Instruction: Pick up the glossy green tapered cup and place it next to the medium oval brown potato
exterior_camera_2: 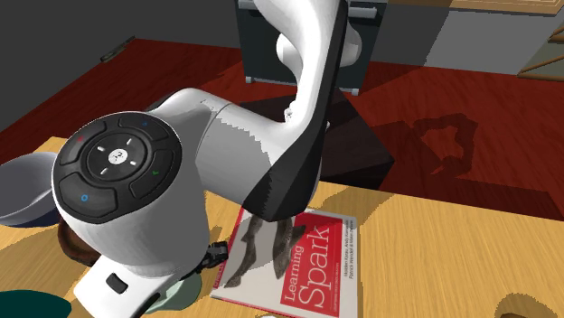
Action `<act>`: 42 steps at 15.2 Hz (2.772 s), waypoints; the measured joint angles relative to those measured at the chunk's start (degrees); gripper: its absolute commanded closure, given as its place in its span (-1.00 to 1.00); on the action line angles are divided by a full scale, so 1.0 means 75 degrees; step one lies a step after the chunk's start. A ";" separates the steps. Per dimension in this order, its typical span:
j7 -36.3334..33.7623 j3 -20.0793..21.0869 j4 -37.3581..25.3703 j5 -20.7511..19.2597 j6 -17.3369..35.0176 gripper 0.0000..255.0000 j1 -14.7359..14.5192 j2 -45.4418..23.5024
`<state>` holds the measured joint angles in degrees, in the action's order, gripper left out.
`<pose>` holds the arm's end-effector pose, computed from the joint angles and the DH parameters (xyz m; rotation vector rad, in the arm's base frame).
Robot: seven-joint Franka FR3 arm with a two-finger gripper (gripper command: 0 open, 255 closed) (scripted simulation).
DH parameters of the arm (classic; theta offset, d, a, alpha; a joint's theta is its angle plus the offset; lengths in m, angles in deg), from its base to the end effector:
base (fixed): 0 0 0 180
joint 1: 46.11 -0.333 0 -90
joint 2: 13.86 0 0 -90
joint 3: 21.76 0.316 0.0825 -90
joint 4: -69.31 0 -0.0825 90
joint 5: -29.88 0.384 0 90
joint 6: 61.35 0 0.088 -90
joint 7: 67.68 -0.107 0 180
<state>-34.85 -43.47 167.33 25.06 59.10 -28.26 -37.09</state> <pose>0.5194 -0.4029 0.3714 2.9518 -0.0680 -0.1773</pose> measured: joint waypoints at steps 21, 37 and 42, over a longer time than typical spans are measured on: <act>0.0226 -0.0085 -0.1359 -0.0103 -0.1851 1.00 -0.0035 0.0537; 0.0519 -0.0121 -0.3167 -0.0017 -0.3518 1.00 0.0074 0.0421; 0.0628 -0.0132 -0.3835 0.0040 -0.4041 1.00 0.0146 0.0282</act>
<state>-30.13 -44.46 138.57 25.36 28.79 -27.17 -34.97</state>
